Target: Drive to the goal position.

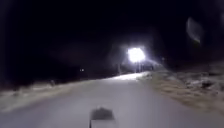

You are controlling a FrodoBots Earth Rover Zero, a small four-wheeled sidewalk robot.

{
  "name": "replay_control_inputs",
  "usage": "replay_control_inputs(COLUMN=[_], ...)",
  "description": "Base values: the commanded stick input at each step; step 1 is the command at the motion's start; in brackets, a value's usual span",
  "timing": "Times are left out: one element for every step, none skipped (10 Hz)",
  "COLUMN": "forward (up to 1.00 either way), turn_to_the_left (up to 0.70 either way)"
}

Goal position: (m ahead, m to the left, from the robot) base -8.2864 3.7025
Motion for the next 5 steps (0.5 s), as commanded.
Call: replay_control_inputs(forward=[1.00, 1.00, 1.00, 1.00, 1.00], turn_to_the_left=[0.00, 0.00, 0.00, 0.00, 0.00])
